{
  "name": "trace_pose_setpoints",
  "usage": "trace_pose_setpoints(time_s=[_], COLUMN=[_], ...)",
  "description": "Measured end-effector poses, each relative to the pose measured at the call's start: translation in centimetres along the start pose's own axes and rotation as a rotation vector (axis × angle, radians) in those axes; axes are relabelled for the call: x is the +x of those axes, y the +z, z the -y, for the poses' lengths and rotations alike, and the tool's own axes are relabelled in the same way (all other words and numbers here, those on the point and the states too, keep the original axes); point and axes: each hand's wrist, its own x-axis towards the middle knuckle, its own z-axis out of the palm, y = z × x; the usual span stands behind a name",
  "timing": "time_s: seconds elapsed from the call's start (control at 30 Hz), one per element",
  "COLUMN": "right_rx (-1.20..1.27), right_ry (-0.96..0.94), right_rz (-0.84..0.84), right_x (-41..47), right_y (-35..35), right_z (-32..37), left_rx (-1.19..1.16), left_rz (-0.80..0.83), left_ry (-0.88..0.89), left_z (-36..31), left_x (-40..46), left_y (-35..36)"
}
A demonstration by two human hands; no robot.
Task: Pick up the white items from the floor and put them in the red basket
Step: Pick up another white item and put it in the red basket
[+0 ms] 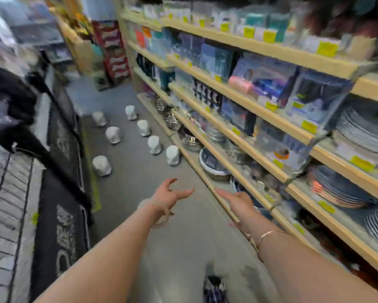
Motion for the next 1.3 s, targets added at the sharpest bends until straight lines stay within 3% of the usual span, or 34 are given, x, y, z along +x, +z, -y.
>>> trace_pose_setpoints(time_s=[0.27,0.67,1.0,1.3], right_rx=[-0.126,-0.243,-0.045,0.065], right_ry=[0.072,-0.002,0.131,0.251], right_rz=[0.218,0.252,0.168,0.055], right_x=[10.3,23.4,31.9,43.6], right_y=[13.1,31.7,44.5,46.5], right_z=[8.2,23.2,30.9,36.8], left_rx=[-0.087,-0.192,-0.003,0.189], left_rz=[-0.200,-0.217,-0.085,0.134], left_ry=[-0.063,-0.064,-0.042,-0.082], left_z=[-1.7,-10.2,-18.0,-24.3], left_x=[11.4,29.7,45.8,61.6], left_y=[-12.9,-27.5,-39.7,-38.0])
